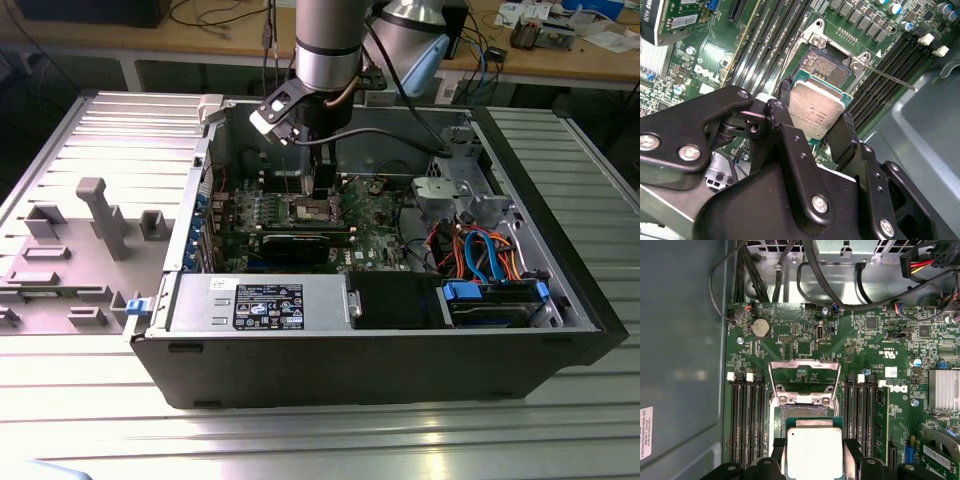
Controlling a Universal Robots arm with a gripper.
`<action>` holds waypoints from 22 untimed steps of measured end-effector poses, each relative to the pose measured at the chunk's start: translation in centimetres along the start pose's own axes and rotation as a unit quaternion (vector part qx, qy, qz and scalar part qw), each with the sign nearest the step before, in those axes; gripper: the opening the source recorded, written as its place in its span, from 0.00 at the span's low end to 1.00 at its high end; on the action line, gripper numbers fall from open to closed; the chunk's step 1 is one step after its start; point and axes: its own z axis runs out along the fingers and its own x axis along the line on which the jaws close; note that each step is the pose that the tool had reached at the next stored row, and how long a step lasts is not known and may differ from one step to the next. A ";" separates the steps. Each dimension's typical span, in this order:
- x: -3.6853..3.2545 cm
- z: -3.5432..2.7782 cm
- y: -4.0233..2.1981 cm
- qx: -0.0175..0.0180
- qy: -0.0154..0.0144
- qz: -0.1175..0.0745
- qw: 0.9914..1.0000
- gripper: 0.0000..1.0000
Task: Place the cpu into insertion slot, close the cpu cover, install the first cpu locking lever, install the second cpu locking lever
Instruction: 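Place the cpu into insertion slot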
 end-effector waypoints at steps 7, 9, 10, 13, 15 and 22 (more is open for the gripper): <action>0.05 1.22 -0.09 0.000 0.000 0.000 1.000 0.54; 0.09 1.48 -0.15 0.000 0.000 0.000 1.000 0.54; 0.09 1.48 -0.16 0.000 0.000 0.000 1.000 0.54; 0.10 1.51 -0.19 0.000 0.000 0.000 1.000 0.54; 0.10 1.51 -0.20 0.000 0.000 0.000 1.000 0.54; 0.10 1.56 -0.21 0.000 0.000 0.000 1.000 0.54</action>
